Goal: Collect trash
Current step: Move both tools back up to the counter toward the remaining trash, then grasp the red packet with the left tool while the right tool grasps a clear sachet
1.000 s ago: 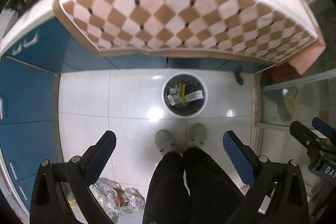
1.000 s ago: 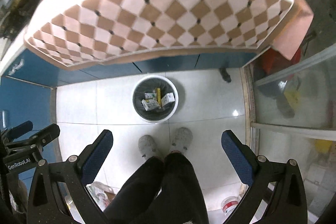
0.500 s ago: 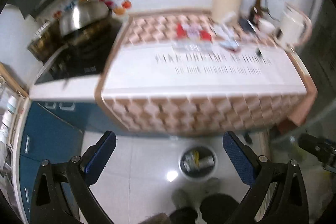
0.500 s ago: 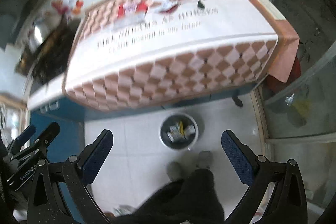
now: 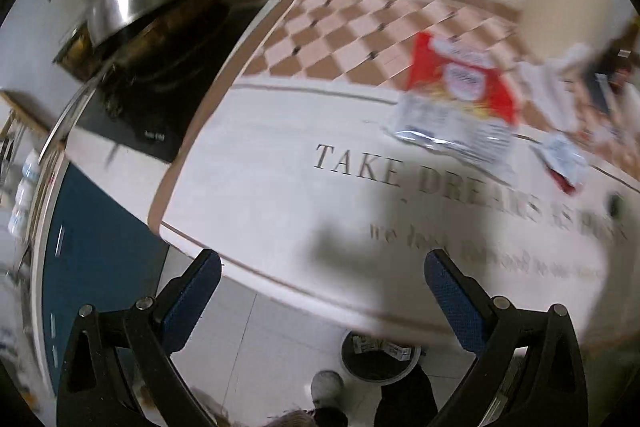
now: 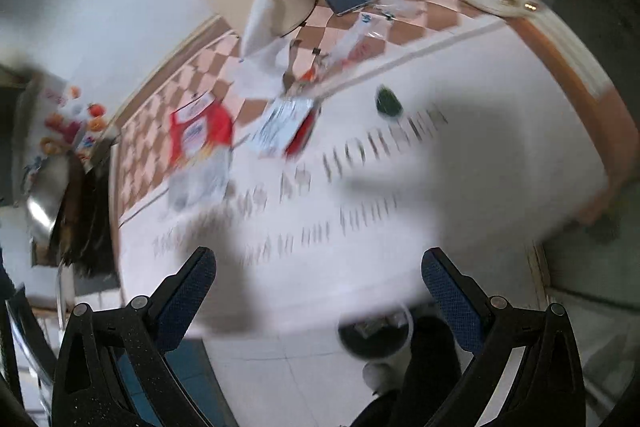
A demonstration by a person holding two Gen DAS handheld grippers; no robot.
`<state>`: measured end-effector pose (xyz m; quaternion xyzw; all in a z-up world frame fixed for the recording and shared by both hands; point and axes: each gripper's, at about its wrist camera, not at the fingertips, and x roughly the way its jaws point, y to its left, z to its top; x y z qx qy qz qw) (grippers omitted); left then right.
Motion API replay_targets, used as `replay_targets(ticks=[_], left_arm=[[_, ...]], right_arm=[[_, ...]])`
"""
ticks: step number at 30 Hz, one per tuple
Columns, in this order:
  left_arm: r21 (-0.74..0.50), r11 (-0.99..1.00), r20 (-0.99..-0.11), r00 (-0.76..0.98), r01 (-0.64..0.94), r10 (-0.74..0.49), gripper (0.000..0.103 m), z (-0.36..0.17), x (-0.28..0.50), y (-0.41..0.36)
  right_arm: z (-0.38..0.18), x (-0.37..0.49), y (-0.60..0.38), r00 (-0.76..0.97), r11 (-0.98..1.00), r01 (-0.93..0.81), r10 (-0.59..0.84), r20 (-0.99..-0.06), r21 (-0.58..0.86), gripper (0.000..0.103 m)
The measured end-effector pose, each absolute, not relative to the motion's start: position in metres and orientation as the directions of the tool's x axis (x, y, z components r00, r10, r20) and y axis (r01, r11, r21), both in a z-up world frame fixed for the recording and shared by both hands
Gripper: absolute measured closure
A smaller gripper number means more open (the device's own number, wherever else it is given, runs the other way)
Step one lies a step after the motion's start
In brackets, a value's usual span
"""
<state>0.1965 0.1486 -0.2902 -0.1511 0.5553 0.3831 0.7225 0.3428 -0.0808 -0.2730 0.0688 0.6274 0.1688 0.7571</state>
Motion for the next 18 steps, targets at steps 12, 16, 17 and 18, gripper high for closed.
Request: replay_targets(ticks=[12, 16, 17, 18], left_arm=[[0.305, 0.64, -0.922, -0.051, -0.706, 0.383, 0.0, -0.344, 0.276, 0.156], [0.277, 0.682, -0.929, -0.007, -0.677, 0.37, 0.0, -0.336, 0.302, 0.136], [0.248, 0.701, -0.938, 0.015, -0.669, 0.347, 0.0, -0.334, 0.311, 0.129], [0.224, 0.721, -0.945, 0.036, -0.656, 0.326, 0.0, -0.333, 0.323, 0.122]], right_arm=[[-0.383, 0.47, 0.007, 0.076, 0.893, -0.303, 0.372, -0.925, 0.334, 0.094], [-0.366, 0.467, -0.019, 0.134, 0.865, -0.308, 0.452, -0.882, 0.396, 0.098], [-0.361, 0.467, -0.029, 0.138, 0.858, -0.299, 0.472, -0.871, 0.418, 0.098], [-0.356, 0.466, -0.039, 0.149, 0.857, -0.292, 0.48, -0.865, 0.425, 0.098]])
